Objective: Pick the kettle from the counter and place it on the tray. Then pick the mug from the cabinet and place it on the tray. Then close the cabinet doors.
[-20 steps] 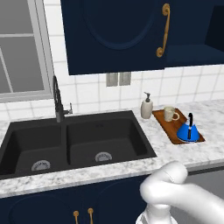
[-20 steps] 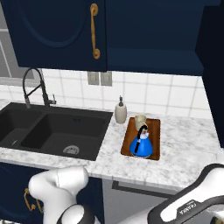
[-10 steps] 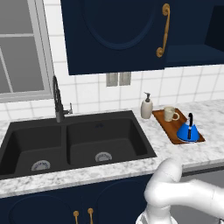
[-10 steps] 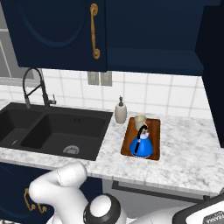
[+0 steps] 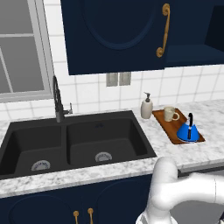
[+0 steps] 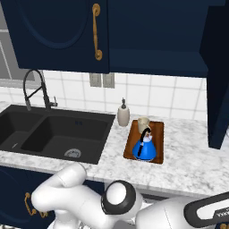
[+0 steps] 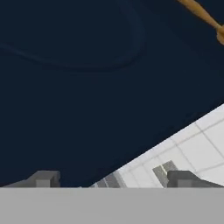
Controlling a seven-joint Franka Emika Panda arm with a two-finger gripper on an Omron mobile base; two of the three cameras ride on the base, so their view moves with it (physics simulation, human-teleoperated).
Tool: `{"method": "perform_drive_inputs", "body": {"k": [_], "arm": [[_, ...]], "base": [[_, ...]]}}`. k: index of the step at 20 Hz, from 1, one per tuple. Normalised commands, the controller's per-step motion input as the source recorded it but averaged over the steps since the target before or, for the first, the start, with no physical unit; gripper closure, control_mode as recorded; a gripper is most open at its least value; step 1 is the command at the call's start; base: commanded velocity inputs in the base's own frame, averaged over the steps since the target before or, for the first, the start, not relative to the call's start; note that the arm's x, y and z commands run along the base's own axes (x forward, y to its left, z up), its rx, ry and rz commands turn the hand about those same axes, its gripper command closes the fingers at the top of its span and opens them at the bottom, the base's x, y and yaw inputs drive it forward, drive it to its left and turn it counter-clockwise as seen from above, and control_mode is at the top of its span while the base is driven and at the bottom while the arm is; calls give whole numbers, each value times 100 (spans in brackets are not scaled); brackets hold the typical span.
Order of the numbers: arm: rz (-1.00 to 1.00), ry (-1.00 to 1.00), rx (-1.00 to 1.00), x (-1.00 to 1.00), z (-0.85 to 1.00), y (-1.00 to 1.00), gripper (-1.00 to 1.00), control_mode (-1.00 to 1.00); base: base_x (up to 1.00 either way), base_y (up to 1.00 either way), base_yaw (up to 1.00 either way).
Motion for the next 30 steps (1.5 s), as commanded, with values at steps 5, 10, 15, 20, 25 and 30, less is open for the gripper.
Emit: {"method": "perform_drive_inputs", "body": {"k": [5,10,15,20,25,30], "arm": [[-7,-8,-19,26,38,100,-100,-100],[-33,-9,-19,37,25,100,-100,-100],[-43,-5,-15,53,11,100,-100,-100],[-38,-2,-12,65,-5,100,-100,-100],[-23,0,-5,73,-36,100,-100,-100],[-26,-9,-2,81,-48,100,-100,-100]], "base": [[0,0,0],[0,0,0],[0,0,0],[0,0,0],[0,0,0],[0,0,0]]}}
